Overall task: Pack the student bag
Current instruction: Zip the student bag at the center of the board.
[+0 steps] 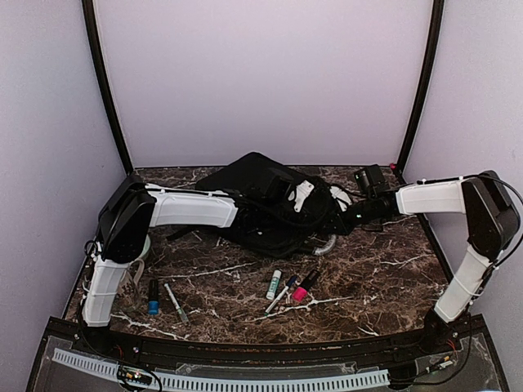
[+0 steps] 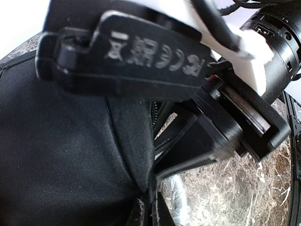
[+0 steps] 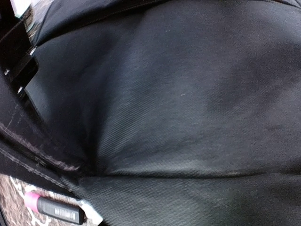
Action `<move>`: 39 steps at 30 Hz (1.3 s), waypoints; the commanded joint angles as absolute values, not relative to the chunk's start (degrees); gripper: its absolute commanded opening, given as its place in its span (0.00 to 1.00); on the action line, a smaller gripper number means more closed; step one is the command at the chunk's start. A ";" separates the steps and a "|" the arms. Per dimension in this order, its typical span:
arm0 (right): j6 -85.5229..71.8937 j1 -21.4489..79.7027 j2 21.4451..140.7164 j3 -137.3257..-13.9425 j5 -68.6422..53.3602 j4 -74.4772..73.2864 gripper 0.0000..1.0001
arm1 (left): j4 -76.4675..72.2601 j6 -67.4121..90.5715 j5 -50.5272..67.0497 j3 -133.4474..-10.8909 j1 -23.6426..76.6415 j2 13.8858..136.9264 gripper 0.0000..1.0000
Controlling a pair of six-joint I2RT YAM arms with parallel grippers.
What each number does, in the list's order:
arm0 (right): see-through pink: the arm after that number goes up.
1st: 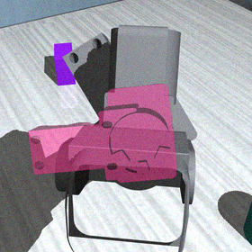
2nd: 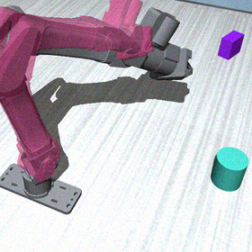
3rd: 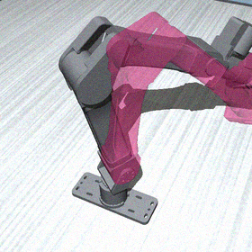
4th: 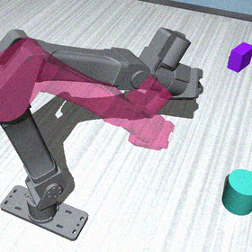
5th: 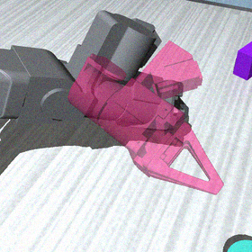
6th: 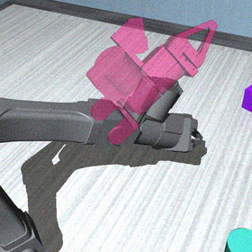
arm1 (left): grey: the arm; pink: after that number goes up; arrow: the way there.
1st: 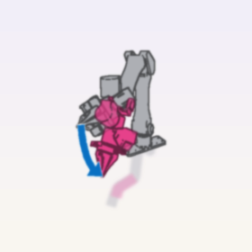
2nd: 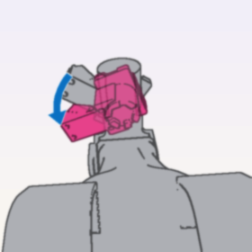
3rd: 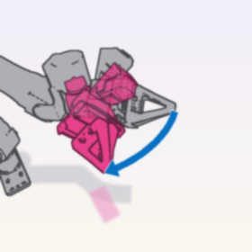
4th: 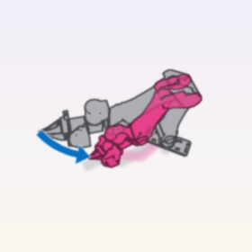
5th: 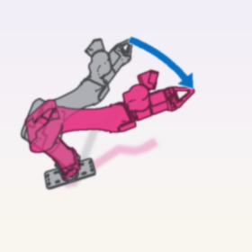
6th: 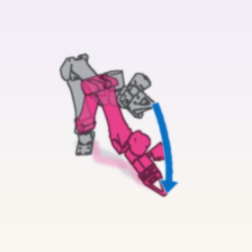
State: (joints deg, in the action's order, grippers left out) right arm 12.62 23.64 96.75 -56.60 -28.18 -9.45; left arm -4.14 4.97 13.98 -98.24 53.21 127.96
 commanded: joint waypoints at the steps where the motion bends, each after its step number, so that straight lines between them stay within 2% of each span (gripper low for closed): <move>1: 11.72 24.42 95.84 -57.67 -25.54 -5.33 0.13 | -8.83 4.44 15.21 -101.08 53.17 125.37 0.00; 5: 11.77 24.30 95.68 -57.23 -23.22 -6.45 0.00 | -8.48 4.02 14.73 -100.83 53.17 125.33 0.00; 14: 16.00 22.46 95.58 -57.57 -20.09 -15.02 0.00 | -3.97 -0.15 12.13 -98.15 53.17 124.43 0.00; 25: 20.39 15.27 102.69 -62.24 -19.77 -21.77 0.00 | -5.32 -6.96 13.10 -82.64 53.26 116.64 0.00; 31: 21.12 13.73 103.03 -63.44 -18.31 -21.53 0.00 | -5.81 -12.58 7.83 -76.17 53.19 113.41 0.00; 39: 24.07 15.17 103.44 -65.60 -24.66 -23.55 0.00 | -5.13 -17.52 5.54 -68.40 52.47 105.66 0.00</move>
